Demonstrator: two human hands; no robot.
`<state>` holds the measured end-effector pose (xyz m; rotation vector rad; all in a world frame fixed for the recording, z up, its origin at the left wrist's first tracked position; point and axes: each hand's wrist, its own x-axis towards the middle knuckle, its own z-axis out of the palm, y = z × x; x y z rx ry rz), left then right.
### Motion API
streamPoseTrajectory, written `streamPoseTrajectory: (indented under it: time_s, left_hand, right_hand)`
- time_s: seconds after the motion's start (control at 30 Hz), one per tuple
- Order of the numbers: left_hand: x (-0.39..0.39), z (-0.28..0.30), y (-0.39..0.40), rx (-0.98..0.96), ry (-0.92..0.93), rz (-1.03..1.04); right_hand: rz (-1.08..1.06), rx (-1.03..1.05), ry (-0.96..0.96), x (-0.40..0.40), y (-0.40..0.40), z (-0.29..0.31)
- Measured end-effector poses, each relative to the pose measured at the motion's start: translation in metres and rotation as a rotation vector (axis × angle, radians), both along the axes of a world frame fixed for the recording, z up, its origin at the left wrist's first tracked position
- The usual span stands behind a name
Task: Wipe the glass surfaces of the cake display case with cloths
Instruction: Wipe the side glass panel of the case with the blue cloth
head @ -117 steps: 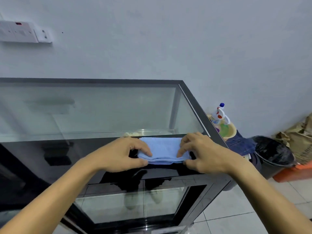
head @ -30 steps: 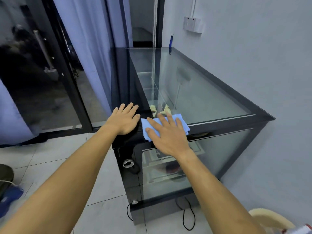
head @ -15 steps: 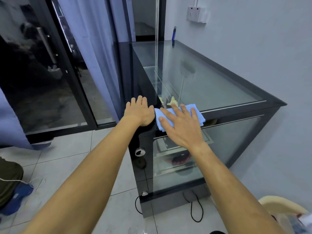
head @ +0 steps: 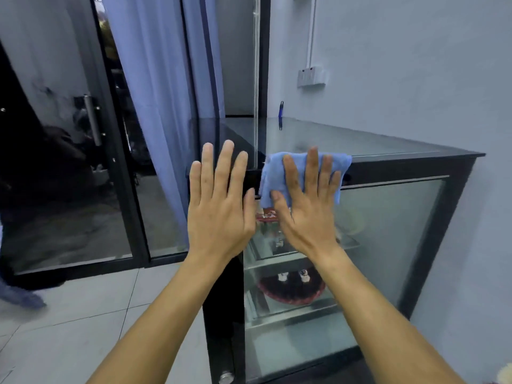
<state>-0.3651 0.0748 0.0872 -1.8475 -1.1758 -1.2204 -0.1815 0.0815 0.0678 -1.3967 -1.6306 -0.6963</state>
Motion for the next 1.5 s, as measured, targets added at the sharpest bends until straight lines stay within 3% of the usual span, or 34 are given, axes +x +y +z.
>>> streamPoseTrajectory:
  time_s: [0.27, 0.37, 0.47, 0.63, 0.7, 0.8, 0.83, 0.9, 1.0, 1.1, 1.2, 1.3, 1.43, 1.47, 1.5]
  left_hand:
    - [-0.007, -0.114, 0.019, 0.139, 0.033, 0.106]
    - [-0.013, -0.151, 0.024, 0.197, 0.091, 0.130]
    - [-0.011, -0.150, 0.031, 0.213, 0.088, 0.136]
    - [-0.013, -0.161, 0.036, 0.265, 0.080, 0.104]
    - [-0.013, -0.163, 0.038, 0.280, 0.069, 0.092]
    - [-0.012, -0.166, 0.037, 0.273, 0.059, 0.108]
    - [-0.011, -0.167, 0.037, 0.281, 0.061, 0.127]
    - [-0.009, -0.166, 0.035, 0.289, 0.057, 0.144]
    - [-0.009, -0.168, 0.035, 0.298, 0.042, 0.153]
    - [-0.008, -0.168, 0.035, 0.298, 0.043, 0.157]
    - [-0.008, -0.169, 0.037, 0.299, 0.050, 0.163]
    - [-0.009, -0.167, 0.037, 0.306, 0.050, 0.170]
    - [-0.010, -0.169, 0.039, 0.312, 0.063, 0.179]
    - [-0.010, -0.169, 0.038, 0.314, 0.066, 0.175]
    - [-0.011, -0.169, 0.038, 0.318, 0.068, 0.167]
  right_hand:
    - [-0.007, 0.081, 0.081, -0.007, 0.006, -0.074]
    - [-0.087, 0.162, -0.019, -0.002, 0.011, -0.082]
    - [-0.149, 0.214, -0.135, 0.011, 0.021, -0.068]
    - [-0.043, 0.241, -0.291, 0.028, 0.027, -0.059]
    - [-0.096, 0.246, 0.005, 0.035, 0.030, -0.066]
    - [-0.140, 0.095, 0.790, 0.016, 0.025, -0.063]
    - [-0.129, 0.030, 0.863, 0.005, 0.018, -0.057]
    - [-0.129, 0.009, 0.653, -0.002, 0.008, -0.053]
    - [-0.233, 0.231, 0.138, 0.023, 0.006, -0.064]
    - [-0.203, 0.359, -0.063, 0.060, 0.025, -0.070]
    - [0.026, 0.391, -0.160, 0.064, 0.037, -0.069]
    - [0.048, 0.410, -0.067, 0.051, 0.040, -0.073]
    - [-0.031, 0.306, 0.554, -0.010, 0.031, -0.066]
    - [-0.028, 0.261, 0.577, -0.026, 0.027, -0.061]
    - [-0.009, 0.255, 0.479, -0.038, 0.025, -0.059]
